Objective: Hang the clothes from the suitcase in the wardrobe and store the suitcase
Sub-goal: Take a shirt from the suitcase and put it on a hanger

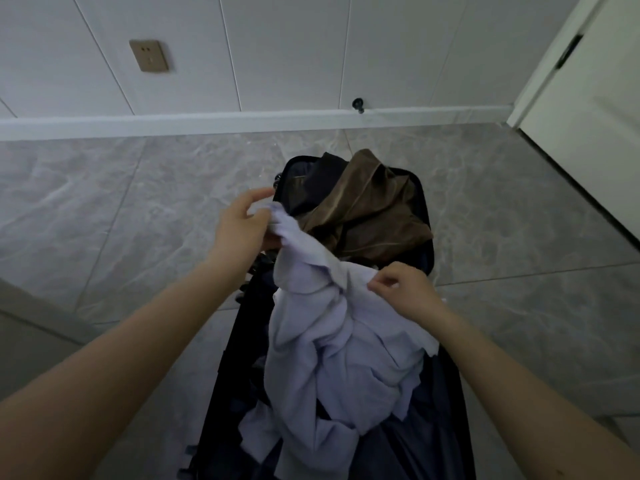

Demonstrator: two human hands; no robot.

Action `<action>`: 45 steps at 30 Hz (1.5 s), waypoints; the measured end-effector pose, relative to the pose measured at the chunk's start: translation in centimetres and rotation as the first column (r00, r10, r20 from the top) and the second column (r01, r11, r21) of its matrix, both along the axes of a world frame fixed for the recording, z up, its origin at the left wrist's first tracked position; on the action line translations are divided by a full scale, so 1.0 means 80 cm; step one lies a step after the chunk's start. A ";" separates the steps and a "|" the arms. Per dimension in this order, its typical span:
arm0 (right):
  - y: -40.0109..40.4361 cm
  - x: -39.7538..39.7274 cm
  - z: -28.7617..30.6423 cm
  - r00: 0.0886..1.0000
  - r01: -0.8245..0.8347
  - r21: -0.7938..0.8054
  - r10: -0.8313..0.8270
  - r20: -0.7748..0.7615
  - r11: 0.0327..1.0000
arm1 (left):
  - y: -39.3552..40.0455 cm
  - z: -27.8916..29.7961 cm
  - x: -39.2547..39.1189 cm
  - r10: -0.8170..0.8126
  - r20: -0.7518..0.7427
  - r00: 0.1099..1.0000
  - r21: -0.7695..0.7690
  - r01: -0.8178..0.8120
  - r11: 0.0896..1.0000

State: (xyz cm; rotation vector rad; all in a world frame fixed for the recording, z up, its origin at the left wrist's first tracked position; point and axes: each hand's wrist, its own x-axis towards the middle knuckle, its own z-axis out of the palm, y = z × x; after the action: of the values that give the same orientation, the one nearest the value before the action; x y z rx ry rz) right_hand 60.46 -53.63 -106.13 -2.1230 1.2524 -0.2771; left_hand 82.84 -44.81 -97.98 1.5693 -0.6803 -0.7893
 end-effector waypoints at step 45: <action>0.060 0.014 0.900 0.885 0.308 -0.254 -0.178 0.430 0.917 | 0.112 0.793 0.065 -0.164 0.558 0.814 0.309 -0.020 0.951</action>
State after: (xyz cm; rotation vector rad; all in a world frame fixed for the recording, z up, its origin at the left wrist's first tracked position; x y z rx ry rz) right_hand 61.62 -48.85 -34.15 -2.0124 1.2896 -1.0356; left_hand 88.07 -35.87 -34.51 2.1100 -1.1067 -0.4705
